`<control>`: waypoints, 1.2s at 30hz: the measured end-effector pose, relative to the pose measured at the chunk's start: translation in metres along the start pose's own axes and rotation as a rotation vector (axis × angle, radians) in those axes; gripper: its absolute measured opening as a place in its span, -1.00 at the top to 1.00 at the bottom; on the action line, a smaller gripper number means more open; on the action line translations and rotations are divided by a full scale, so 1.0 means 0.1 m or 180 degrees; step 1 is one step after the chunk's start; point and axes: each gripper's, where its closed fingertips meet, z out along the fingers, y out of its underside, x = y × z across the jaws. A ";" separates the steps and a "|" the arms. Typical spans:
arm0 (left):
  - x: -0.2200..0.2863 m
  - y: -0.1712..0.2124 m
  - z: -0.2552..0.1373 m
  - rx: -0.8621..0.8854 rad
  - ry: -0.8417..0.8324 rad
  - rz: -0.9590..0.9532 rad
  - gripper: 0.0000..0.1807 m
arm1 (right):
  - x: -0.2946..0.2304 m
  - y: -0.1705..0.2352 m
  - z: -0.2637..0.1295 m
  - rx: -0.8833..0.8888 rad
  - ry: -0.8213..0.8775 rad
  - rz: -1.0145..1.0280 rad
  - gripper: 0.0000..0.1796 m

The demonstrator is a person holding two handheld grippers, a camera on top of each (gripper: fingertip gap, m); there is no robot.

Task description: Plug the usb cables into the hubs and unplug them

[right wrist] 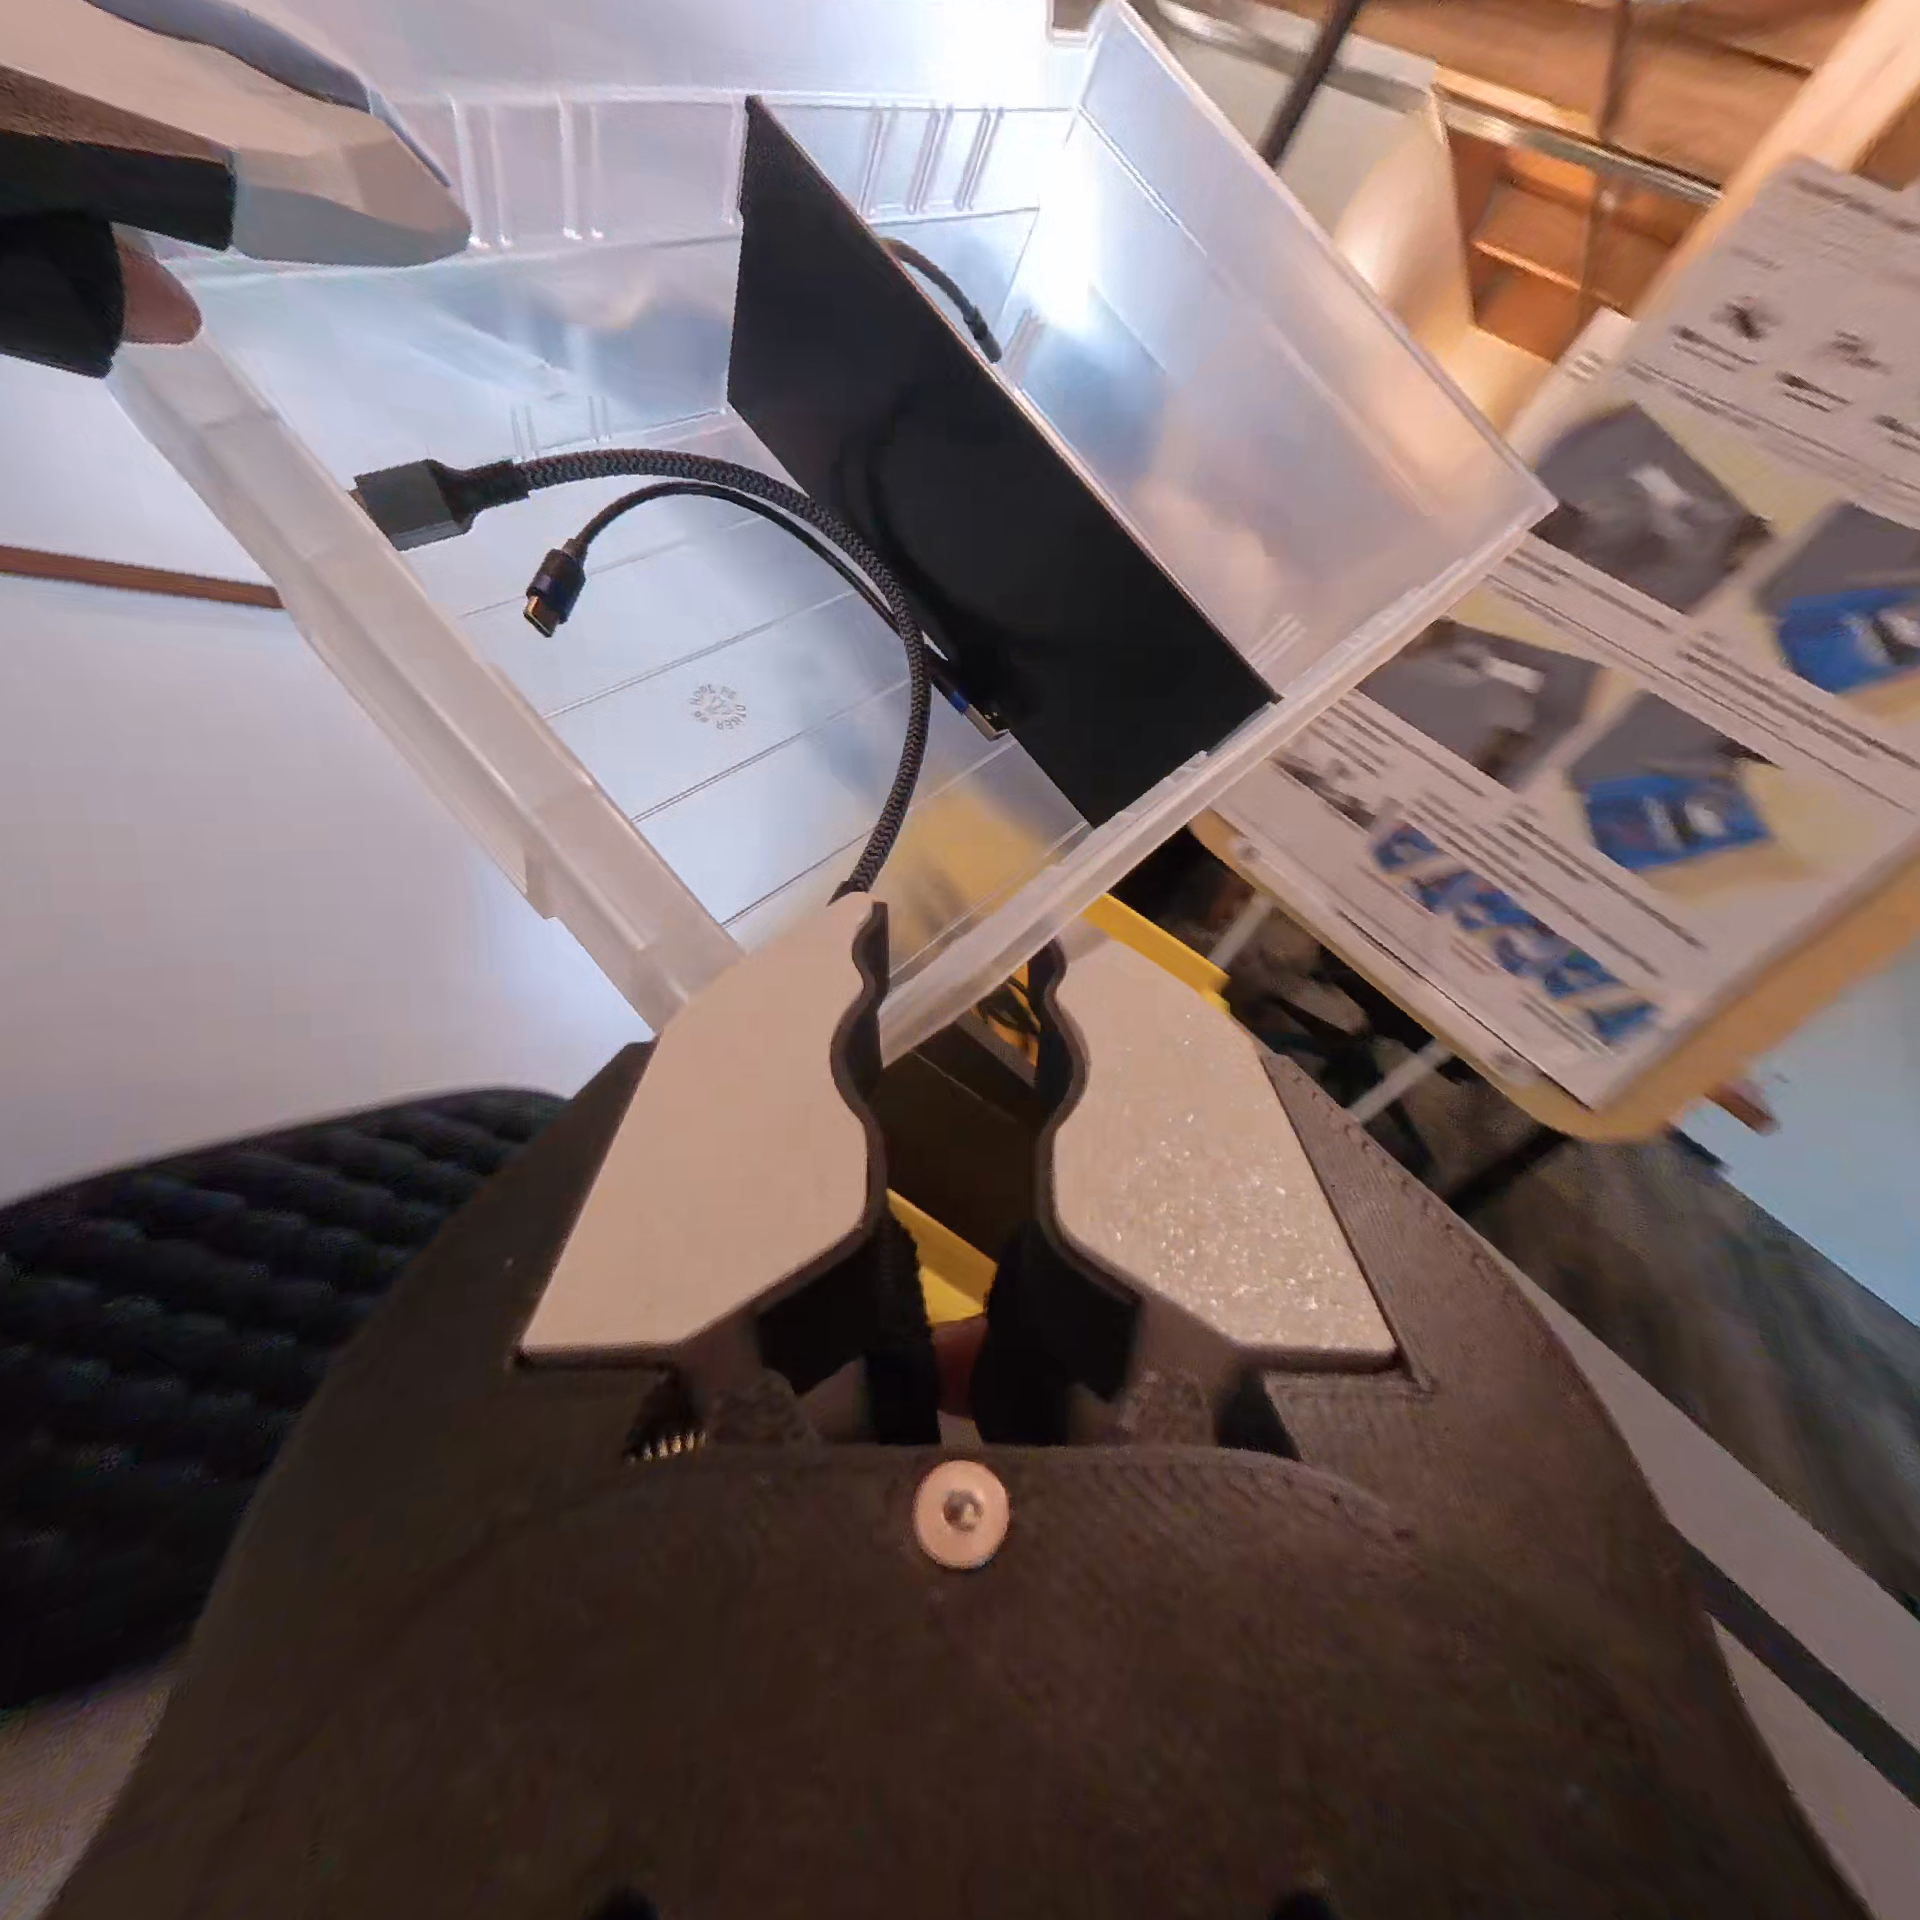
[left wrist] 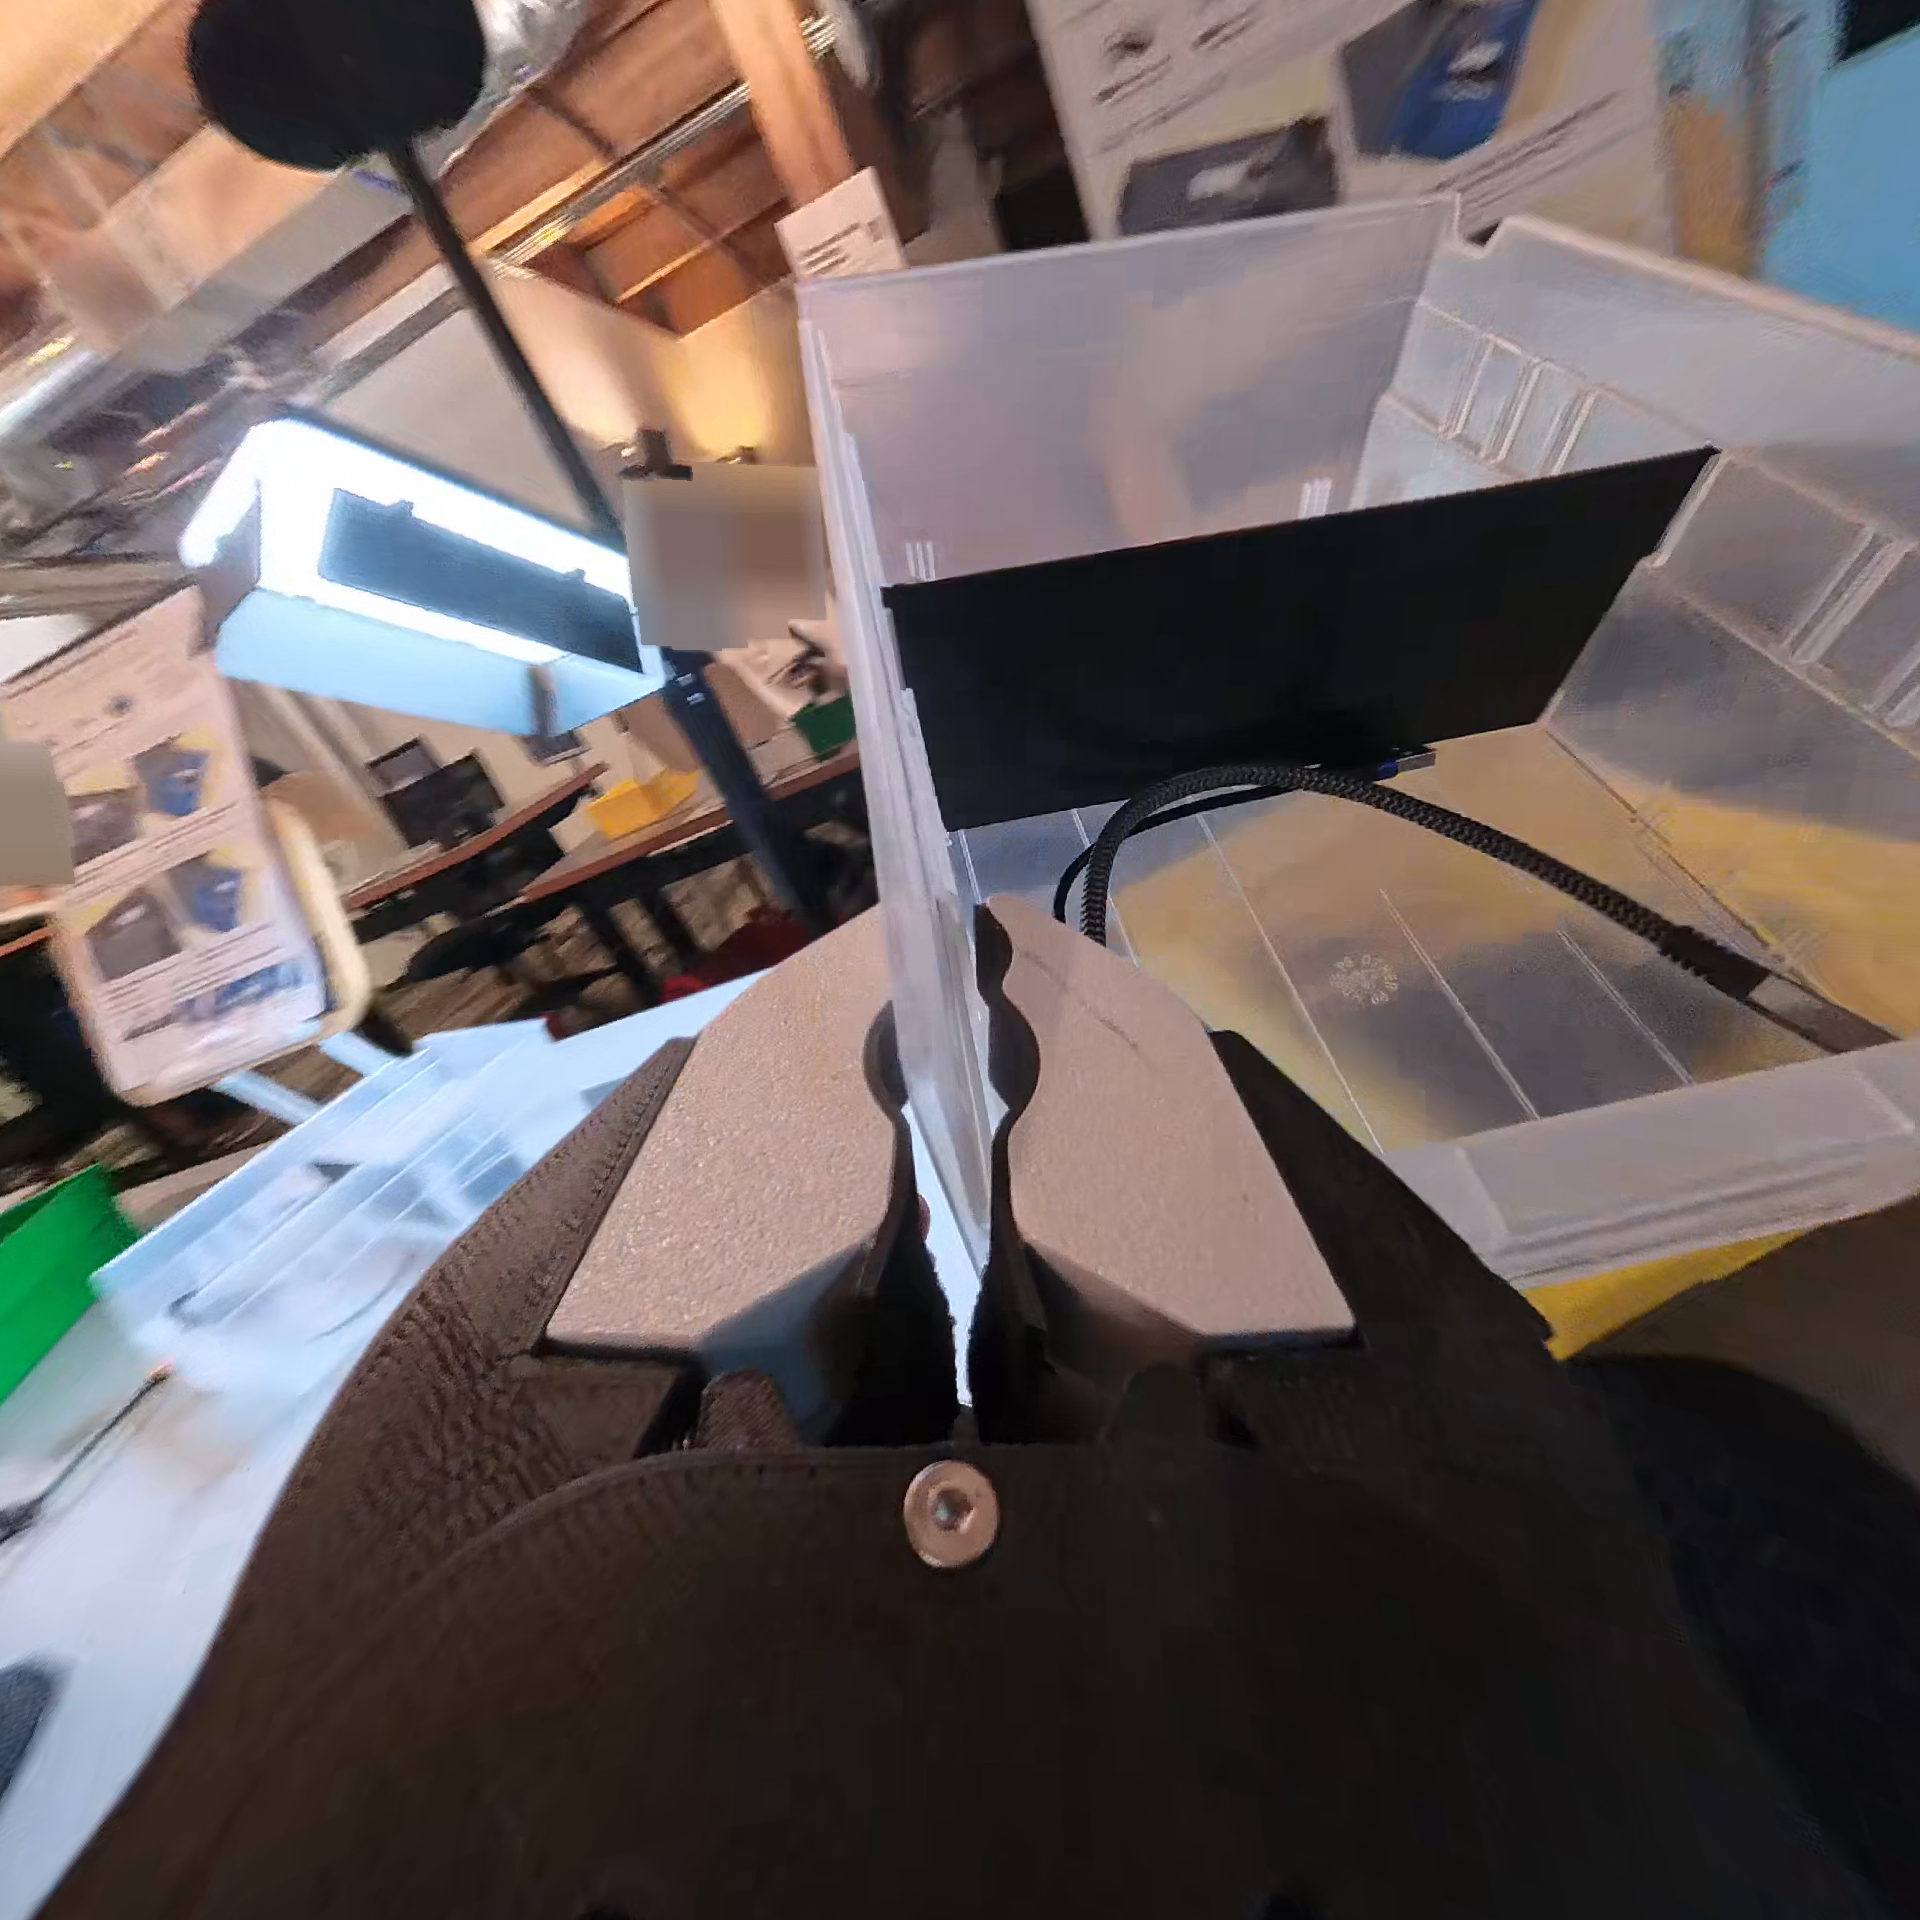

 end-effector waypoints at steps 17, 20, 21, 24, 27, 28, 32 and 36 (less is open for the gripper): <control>3.47 -0.58 0.99 0.0094 0.1976 -0.0261 0.93 | 1.95 1.80 -1.80 -0.1488 0.1404 0.0173 0.72; 4.00 -0.53 1.06 -0.0024 0.2222 -0.0240 0.93 | 2.12 2.16 -2.04 -0.1655 0.1519 0.0433 0.72; 4.16 -0.50 1.07 -0.0076 0.2300 -0.0236 0.93 | 2.16 2.26 -2.12 -0.1736 0.1549 0.0498 0.72; 4.56 -0.40 1.05 -0.0207 0.2493 -0.0284 0.94 | 2.23 2.52 -2.33 -0.1972 0.1607 0.0594 0.72; 4.83 -0.35 0.99 -0.0259 0.2607 -0.0326 0.93 | 2.28 2.70 -2.51 -0.2088 0.1651 0.0674 0.73; 4.90 -0.34 0.95 -0.0270 0.2649 -0.0332 0.93 | 2.30 2.75 -2.58 -0.2119 0.1682 0.0715 0.74; 5.16 -0.29 0.76 -0.0293 0.2876 -0.0378 0.88 | 2.38 2.93 -2.84 -0.2254 0.1882 0.0772 0.78; 5.31 -0.22 0.48 -0.0354 0.3432 -0.0529 0.72 | 2.47 2.97 -3.04 -0.1869 0.2030 0.0951 0.82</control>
